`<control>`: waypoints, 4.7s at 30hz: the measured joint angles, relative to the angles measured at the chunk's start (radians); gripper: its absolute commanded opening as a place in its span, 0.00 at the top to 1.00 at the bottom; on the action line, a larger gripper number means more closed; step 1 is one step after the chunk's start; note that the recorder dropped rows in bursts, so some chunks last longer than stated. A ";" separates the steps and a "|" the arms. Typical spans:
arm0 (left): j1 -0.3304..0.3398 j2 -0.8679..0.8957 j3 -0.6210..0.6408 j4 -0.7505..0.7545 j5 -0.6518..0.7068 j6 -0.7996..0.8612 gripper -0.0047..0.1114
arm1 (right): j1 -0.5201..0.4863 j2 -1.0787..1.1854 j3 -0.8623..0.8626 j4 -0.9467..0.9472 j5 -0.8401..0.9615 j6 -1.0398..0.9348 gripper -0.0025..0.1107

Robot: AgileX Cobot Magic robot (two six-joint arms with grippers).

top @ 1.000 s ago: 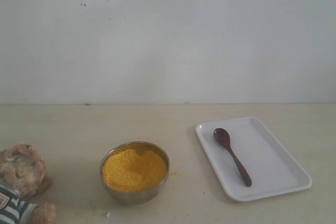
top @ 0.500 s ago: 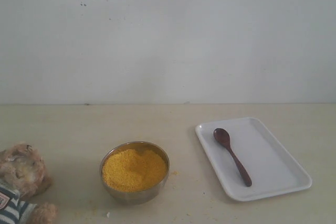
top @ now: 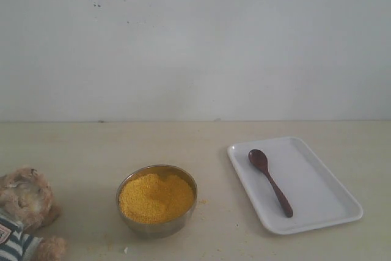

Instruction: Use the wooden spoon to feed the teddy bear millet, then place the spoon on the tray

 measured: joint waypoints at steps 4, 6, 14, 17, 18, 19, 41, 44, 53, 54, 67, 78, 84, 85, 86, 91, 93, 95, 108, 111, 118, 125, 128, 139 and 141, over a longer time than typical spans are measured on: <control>-0.164 -0.138 0.000 0.000 -0.078 0.000 0.93 | 0.000 0.000 0.000 0.000 0.000 0.000 0.98; -0.227 -0.232 0.000 0.000 -0.084 0.000 0.93 | 0.000 0.000 0.000 0.000 0.000 0.000 0.98; -0.382 -0.451 0.006 0.064 -0.150 0.002 0.93 | 0.000 0.000 0.000 0.000 0.000 0.000 0.98; -0.438 -0.513 0.069 0.180 -0.234 0.002 0.93 | 0.000 0.000 0.000 0.000 0.000 0.000 0.98; -0.459 -0.529 0.111 0.218 -0.259 0.002 0.93 | 0.000 0.000 0.000 0.000 0.000 0.000 0.98; -0.465 -0.533 0.135 0.227 -0.271 0.002 0.93 | 0.000 0.000 0.000 0.000 0.000 0.000 0.98; -0.513 -0.862 0.526 0.258 -0.509 0.002 0.93 | 0.000 0.000 0.000 -0.009 0.000 0.000 0.98; -0.513 -0.887 0.574 0.258 -0.513 0.002 0.93 | 0.000 0.000 0.002 -0.012 -0.006 0.000 0.98; -0.513 -0.891 0.610 0.262 -0.513 0.002 0.93 | 0.000 0.000 0.005 -0.015 -0.010 0.000 0.98; -0.513 -0.891 0.610 0.264 -0.515 0.002 0.93 | 0.000 0.000 0.005 -0.015 -0.010 0.000 0.98; -0.513 -0.891 0.610 0.447 -0.648 -0.009 0.93 | 0.000 0.000 0.005 -0.015 -0.010 0.000 0.98; -0.513 -0.891 0.610 1.143 -0.666 -0.665 0.93 | 0.000 0.000 0.005 -0.015 -0.010 0.000 0.98; -0.513 -0.891 0.610 1.404 -0.673 -0.925 0.93 | 0.000 0.000 0.005 -0.015 -0.010 0.000 0.98; -0.513 -0.891 0.610 1.435 -0.681 -0.952 0.93 | 0.000 0.000 0.005 -0.015 -0.010 0.000 0.98; -0.513 -0.891 0.610 1.454 -0.685 -0.966 0.93 | 0.000 0.000 0.005 -0.015 -0.010 0.000 0.98; -0.513 -0.891 0.610 1.493 -0.714 -0.996 0.93 | 0.000 0.000 0.005 -0.015 -0.010 0.000 0.98; -0.513 -0.891 0.610 1.513 -0.714 -0.998 0.93 | 0.000 0.000 0.005 -0.015 -0.010 0.000 0.98; -0.513 -0.891 0.610 1.537 -0.714 -0.998 0.93 | 0.000 0.000 0.005 -0.015 -0.010 0.000 0.98; -0.513 -0.891 0.610 1.561 -0.714 -1.002 0.93 | 0.000 0.000 0.005 -0.015 -0.010 0.000 0.98; -0.513 -0.891 0.610 1.561 -0.714 -1.002 0.93 | 0.000 0.000 0.005 -0.015 -0.010 0.000 0.98; -0.513 -0.891 0.610 1.561 -0.714 -1.002 0.93 | 0.000 0.000 0.005 -0.015 -0.010 0.000 0.98; -0.513 -0.891 0.610 1.561 -0.714 -1.002 0.93 | 0.000 0.000 0.005 -0.015 -0.010 0.000 0.98; -0.513 -0.891 0.610 1.561 -0.714 -1.002 0.93 | 0.000 0.000 0.005 -0.015 -0.010 0.000 0.98; -0.513 -0.891 0.610 1.561 -0.714 -1.002 0.93 | 0.000 0.000 0.005 -0.015 -0.010 0.000 0.98; -0.513 -0.891 0.610 1.561 -0.714 -1.002 0.93 | 0.000 0.000 0.005 -0.015 -0.010 0.000 0.98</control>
